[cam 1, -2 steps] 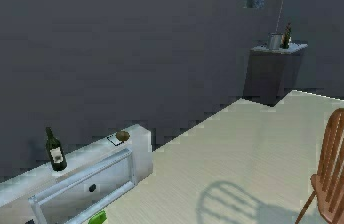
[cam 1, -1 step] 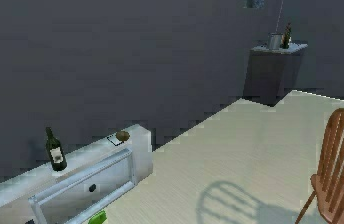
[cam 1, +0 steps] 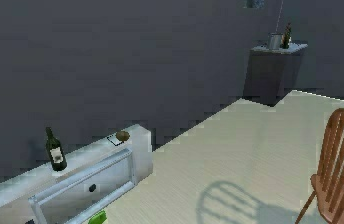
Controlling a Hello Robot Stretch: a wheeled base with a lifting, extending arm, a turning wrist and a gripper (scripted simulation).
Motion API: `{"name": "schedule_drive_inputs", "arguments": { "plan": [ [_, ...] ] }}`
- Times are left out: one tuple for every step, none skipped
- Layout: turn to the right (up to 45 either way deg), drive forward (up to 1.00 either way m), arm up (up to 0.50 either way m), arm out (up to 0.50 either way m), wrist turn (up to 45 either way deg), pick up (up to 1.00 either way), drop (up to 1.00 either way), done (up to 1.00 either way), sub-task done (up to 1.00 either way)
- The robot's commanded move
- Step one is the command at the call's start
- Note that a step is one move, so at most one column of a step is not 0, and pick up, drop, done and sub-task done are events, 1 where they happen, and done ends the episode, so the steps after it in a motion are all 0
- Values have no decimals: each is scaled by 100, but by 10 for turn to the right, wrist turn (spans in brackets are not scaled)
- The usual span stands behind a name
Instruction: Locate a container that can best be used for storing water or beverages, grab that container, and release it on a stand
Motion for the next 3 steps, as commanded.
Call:
{"name": "schedule_drive_inputs", "arguments": {
  "plan": [
    [0,0,0,50,0,0,0,0,0],
    [0,0,0,0,450,0,0,0,0],
    [0,0,0,0,450,0,0,0,0]
  ]
}}
